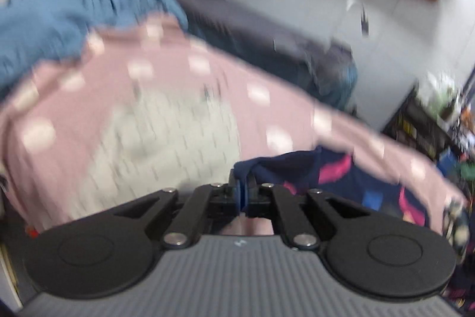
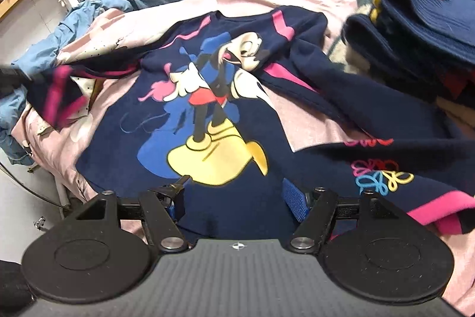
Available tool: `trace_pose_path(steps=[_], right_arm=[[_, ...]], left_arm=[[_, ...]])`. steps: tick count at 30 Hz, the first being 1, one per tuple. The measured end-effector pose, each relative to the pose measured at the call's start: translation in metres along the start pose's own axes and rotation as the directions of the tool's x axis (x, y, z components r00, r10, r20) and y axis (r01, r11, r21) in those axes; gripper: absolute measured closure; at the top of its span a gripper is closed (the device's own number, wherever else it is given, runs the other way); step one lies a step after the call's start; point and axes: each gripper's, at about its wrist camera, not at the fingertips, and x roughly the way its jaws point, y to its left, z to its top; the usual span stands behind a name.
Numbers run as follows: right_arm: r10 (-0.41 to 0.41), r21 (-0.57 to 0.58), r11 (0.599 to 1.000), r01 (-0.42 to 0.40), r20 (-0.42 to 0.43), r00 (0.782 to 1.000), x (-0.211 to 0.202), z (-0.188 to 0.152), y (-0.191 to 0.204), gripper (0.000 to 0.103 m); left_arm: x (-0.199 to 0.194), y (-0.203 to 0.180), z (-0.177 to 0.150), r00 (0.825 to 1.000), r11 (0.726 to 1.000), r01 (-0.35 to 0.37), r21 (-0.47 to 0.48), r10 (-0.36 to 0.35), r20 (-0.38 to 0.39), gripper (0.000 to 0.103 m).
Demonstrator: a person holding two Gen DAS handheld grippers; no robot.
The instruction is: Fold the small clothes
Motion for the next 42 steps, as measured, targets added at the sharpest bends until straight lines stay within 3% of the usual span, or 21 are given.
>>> trace_pose_path(steps=[3,5,7,9,12,13,14,15,16,17,18,19,21,23,26,30,33,36,39,41,42], right_arm=[[0.021,-0.005,1.000,-0.021,0.001,1.000,0.009,0.004,0.005,0.000],[0.041,-0.015,0.999,-0.041,-0.002,0.999,0.015,0.007,0.013,0.000],[0.064,-0.030,0.997,-0.064,0.008,0.998,0.017,0.010,0.023,0.000],[0.081,-0.052,0.995,-0.080,0.020,0.997,0.018,0.014,0.032,0.000],[0.080,-0.078,0.994,-0.078,0.031,0.996,0.018,0.016,0.041,0.000],[0.070,-0.080,0.994,-0.067,0.036,0.997,0.016,0.016,0.041,0.000],[0.057,-0.080,0.995,-0.054,0.040,0.998,0.014,0.016,0.041,0.000],[0.045,-0.076,0.996,-0.041,0.043,0.998,0.012,0.015,0.038,0.000],[0.037,-0.064,0.997,-0.034,0.044,0.998,0.010,0.013,0.036,0.000],[0.039,-0.048,0.998,-0.037,0.048,0.998,0.009,0.012,0.033,0.000],[0.052,-0.031,0.998,-0.050,0.056,0.997,0.008,0.011,0.030,0.000],[0.071,-0.016,0.997,-0.070,0.061,0.996,0.008,0.011,0.028,0.000],[0.117,0.000,0.993,-0.118,0.049,0.992,0.015,0.012,0.029,0.000],[0.173,-0.004,0.985,-0.173,0.036,0.984,0.027,0.015,0.039,0.000],[0.281,-0.030,0.959,-0.280,0.004,0.960,0.049,0.022,0.066,0.000],[0.368,-0.284,0.890,-0.357,-0.013,0.930,0.067,0.031,0.133,0.000],[0.370,-0.480,0.810,-0.337,-0.027,0.929,0.084,0.035,0.185,0.000],[0.374,-0.531,0.770,-0.354,-0.074,0.924,0.113,0.036,0.224,0.000],[0.268,-0.580,0.768,-0.273,-0.097,0.959,0.150,0.030,0.257,0.000],[0.184,-0.633,0.749,-0.194,-0.084,0.979,0.169,0.018,0.266,0.014],[0.147,-0.640,0.751,-0.162,-0.077,0.986,0.171,0.015,0.261,0.067]], left_arm=[[-0.019,-0.015,0.020,0.996,0.995,0.093,0.035,-0.093,0.003,0.100],[-0.014,-0.037,0.012,0.989,0.986,0.146,0.074,-0.144,-0.042,0.100],[0.007,-0.063,-0.006,0.964,0.970,0.239,0.041,-0.233,-0.125,0.100],[0.032,-0.096,-0.030,0.922,0.945,0.328,-0.014,-0.323,-0.213,0.100],[0.077,-0.159,-0.078,0.843,0.907,0.417,-0.060,-0.410,-0.347,0.071],[0.087,-0.178,-0.096,0.805,0.894,0.443,-0.069,-0.431,-0.407,0.058],[0.094,-0.195,-0.114,0.769,0.877,0.475,-0.065,-0.450,-0.454,0.053],[0.097,-0.205,-0.130,0.744,0.866,0.497,-0.053,-0.456,-0.488,0.052],[0.099,-0.210,-0.141,0.731,0.867,0.497,-0.049,-0.448,-0.515,0.050],[0.099,-0.208,-0.150,0.729,0.875,0.480,-0.064,-0.438,-0.526,0.045],[0.102,-0.201,-0.152,0.742,0.889,0.450,-0.083,-0.424,-0.519,0.042],[0.100,-0.190,-0.153,0.769,0.908,0.411,-0.080,-0.393,-0.504,0.037],[0.091,-0.169,-0.147,0.836,0.943,0.332,-0.012,-0.300,-0.460,0.035],[0.079,-0.144,-0.142,0.896,0.973,0.227,0.046,-0.190,-0.402,0.025],[0.061,-0.107,-0.138,0.939,0.992,0.101,0.069,-0.072,-0.337,0.013],[0.054,-0.059,-0.131,0.953,0.998,-0.053,0.044,0.064,-0.297,0.013],[0.054,-0.031,-0.128,0.949,0.994,-0.111,-0.005,0.105,-0.299,0.013],[0.050,-0.014,-0.122,0.950,0.990,-0.141,-0.010,0.132,-0.282,0.011],[0.047,-0.005,-0.120,0.951,0.987,-0.163,-0.006,0.156,-0.268,0.007],[0.049,-0.008,-0.120,0.948,0.984,-0.175,0.016,0.173,-0.266,0.005],[0.046,-0.008,-0.117,0.949,0.985,-0.172,0.021,0.172,-0.265,0.005]])
